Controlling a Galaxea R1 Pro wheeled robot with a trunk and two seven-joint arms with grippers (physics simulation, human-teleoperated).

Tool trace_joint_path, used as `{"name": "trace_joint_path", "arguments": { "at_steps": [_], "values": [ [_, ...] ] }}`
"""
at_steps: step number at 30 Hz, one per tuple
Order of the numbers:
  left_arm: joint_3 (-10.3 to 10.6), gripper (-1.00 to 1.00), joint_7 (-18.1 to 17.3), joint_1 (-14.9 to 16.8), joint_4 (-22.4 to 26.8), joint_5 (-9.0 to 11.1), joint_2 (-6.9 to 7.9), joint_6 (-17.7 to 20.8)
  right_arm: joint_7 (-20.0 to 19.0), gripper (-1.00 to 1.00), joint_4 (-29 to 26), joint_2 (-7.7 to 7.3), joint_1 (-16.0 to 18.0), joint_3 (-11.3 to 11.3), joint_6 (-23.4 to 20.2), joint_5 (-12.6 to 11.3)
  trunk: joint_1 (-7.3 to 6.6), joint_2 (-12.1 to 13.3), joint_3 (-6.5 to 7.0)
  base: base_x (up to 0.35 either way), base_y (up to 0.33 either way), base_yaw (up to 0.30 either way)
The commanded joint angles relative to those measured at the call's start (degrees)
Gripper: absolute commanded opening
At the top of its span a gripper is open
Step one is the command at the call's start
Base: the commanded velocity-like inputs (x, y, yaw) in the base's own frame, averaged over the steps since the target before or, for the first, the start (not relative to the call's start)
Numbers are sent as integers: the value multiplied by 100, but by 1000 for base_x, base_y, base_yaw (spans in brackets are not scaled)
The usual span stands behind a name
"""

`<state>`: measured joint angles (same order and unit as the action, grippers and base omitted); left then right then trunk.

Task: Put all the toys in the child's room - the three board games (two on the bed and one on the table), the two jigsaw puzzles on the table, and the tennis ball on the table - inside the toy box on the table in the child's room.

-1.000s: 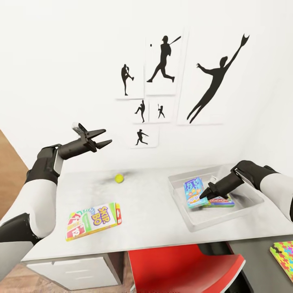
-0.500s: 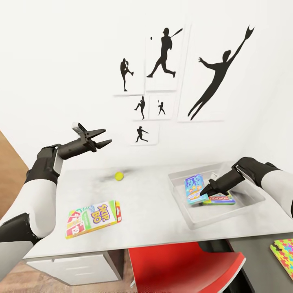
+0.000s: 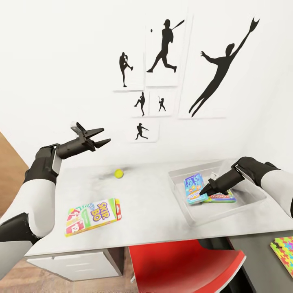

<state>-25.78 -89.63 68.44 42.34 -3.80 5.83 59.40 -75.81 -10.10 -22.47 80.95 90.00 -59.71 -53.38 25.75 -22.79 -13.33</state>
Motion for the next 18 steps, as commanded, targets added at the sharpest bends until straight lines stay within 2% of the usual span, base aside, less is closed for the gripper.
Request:
{"name": "trace_joint_path", "arguments": {
  "at_steps": [1,4,8,18],
  "values": [
    [-14,100,-37,9,4,-17,0,60,-22,-100,-9,-4,8,26,-29,-15,3,-13,-22,0,0,0],
    [-5,100,-37,63,9,307,-22,60,-22,-100,-9,-8,10,26,-29,-22,3,-13,-50,0,0,0],
    [17,100,-37,141,11,558,-19,60,-34,-100,-9,1,11,20,-29,-30,3,-13,-88,0,0,0],
    [35,100,-37,178,11,658,1,60,-39,-100,-9,5,30,9,-29,-41,3,-13,-183,0,0,0]
  ]
}}
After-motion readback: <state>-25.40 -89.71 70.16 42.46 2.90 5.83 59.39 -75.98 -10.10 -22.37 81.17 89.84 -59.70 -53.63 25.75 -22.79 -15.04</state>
